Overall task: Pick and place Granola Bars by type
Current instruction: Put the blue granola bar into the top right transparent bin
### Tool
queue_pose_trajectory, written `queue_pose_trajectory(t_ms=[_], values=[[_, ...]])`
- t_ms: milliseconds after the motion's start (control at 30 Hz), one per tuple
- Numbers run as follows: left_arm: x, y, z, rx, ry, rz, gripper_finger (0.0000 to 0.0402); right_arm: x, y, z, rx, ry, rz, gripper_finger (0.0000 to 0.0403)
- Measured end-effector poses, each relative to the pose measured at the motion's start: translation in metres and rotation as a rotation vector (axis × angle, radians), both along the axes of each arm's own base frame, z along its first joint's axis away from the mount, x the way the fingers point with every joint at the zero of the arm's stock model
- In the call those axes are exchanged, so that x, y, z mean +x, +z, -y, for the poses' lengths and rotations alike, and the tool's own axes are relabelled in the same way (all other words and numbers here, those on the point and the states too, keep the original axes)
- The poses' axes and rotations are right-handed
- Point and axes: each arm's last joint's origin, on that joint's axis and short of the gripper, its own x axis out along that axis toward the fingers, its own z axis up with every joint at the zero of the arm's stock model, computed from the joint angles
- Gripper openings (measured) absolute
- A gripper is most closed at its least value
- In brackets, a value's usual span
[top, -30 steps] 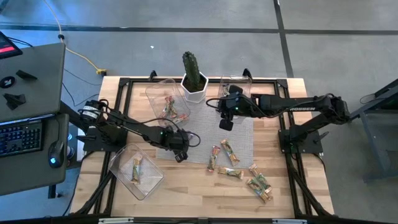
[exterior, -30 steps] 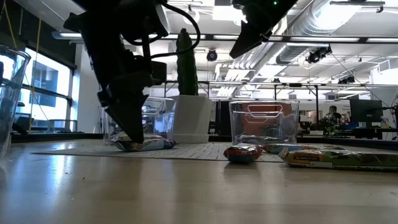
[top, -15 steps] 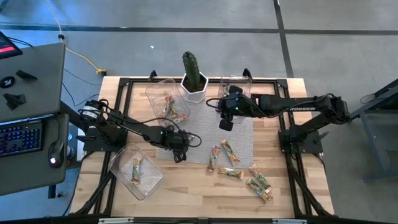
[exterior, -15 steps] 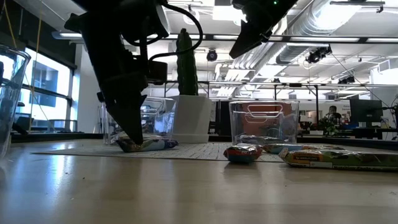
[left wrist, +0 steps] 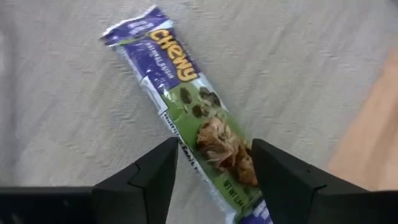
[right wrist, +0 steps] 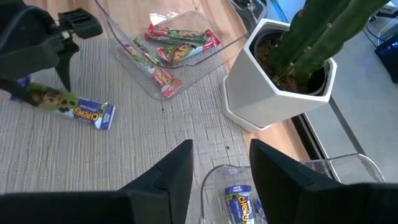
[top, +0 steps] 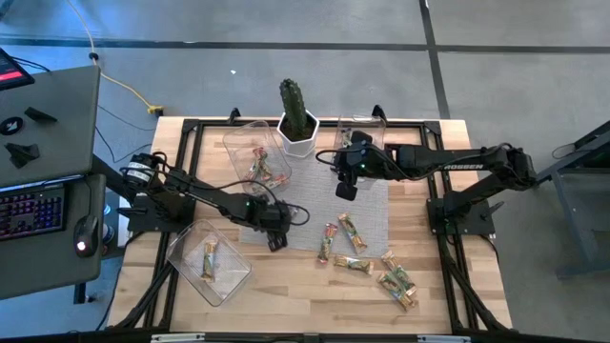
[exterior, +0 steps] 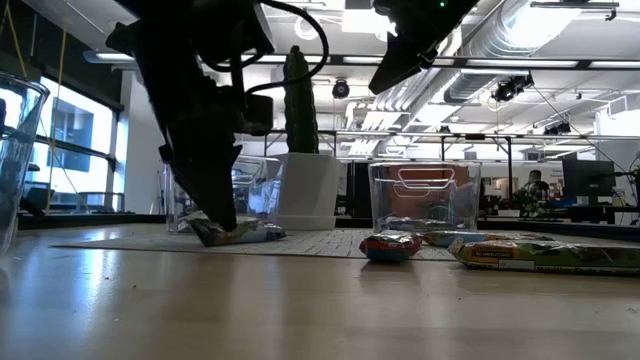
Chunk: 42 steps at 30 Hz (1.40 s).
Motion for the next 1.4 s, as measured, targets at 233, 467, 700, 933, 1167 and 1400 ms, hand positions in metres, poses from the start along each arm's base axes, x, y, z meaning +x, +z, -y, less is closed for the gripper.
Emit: queue_pose_trajectory(t_ms=[233,467,700,933,1167,1400], values=[[0.001,0.000,0.001,-0.029,-0.017,0.010,0.0133,0.000,0.000,0.000,0.000,0.000,0.000,0.0142],[0.001,0.000,0.001,-0.032,-0.017,0.010,0.0064,0.000,0.000,0.000,0.000,0.000,0.000,0.0142],[0.001,0.001,0.001,-0.026,-0.014,0.012,0.0020,0.000,0.000,0.000,0.001,-0.001,0.000,0.0141],[0.001,0.001,0.001,-0.026,-0.010,0.012,0.0001,0.000,0.000,0.000,0.001,-0.001,0.001,0.0140],[0.019,0.025,0.004,0.000,-0.036,0.096,0.0000,0.000,0.000,-0.001,0.015,0.015,0.001,0.0140],[0.043,0.070,-0.005,0.102,-0.084,0.202,0.0000,-0.021,0.010,-0.004,-0.038,-0.098,-0.040,0.0140]])
